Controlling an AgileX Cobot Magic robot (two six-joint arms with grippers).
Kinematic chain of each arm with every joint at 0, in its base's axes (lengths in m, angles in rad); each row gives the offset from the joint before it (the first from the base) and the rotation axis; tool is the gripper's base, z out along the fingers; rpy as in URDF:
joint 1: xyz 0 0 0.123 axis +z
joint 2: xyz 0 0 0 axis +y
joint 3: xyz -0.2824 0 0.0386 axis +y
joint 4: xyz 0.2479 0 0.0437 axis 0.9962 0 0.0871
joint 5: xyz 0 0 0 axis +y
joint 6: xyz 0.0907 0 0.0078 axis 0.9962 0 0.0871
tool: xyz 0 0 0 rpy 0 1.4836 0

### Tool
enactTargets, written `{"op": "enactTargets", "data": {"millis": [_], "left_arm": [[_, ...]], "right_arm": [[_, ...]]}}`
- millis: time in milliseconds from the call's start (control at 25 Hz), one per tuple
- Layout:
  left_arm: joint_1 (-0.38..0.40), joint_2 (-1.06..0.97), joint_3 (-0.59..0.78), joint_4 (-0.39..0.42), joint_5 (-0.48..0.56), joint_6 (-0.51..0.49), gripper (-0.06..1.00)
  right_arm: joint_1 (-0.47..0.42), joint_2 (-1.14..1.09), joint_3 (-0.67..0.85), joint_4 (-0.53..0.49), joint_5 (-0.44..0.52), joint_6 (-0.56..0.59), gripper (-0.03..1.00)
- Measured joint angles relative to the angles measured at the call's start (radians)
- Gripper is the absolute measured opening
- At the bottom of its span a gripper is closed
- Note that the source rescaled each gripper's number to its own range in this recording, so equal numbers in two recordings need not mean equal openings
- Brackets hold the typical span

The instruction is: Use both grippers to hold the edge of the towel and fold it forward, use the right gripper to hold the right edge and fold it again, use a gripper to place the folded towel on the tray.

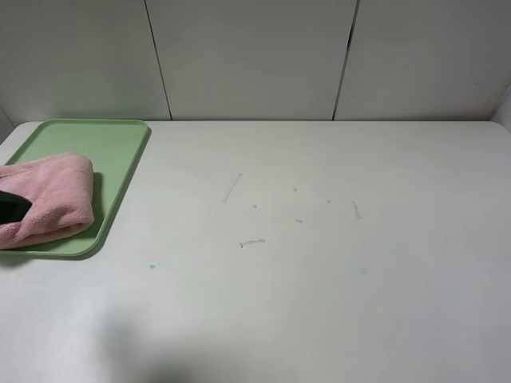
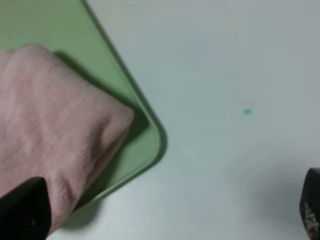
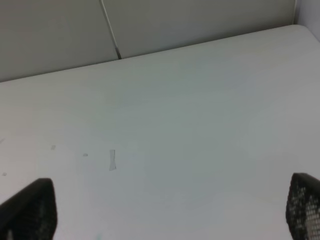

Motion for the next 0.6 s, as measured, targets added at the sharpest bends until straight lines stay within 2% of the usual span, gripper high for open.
{"op": "enactTargets", "data": {"millis": [120,280,600], "left_arm": [[-0.022,-0.038,0.033,-0.003,0.026,0.000,1.00],[-0.024,-0.066,0.047,-0.003,0.142,-0.019,1.00],[-0.024,-0.132,0.047,-0.050,0.359,-0.189,1.00]], "right_arm": [[0.000,0.000,0.000,0.000,0.000,0.000,1.00],[0.000,0.000,0.000,0.000,0.000,0.000,1.00],[0.000,0.000,0.000,-0.001,0.000,0.000,1.00]]}}
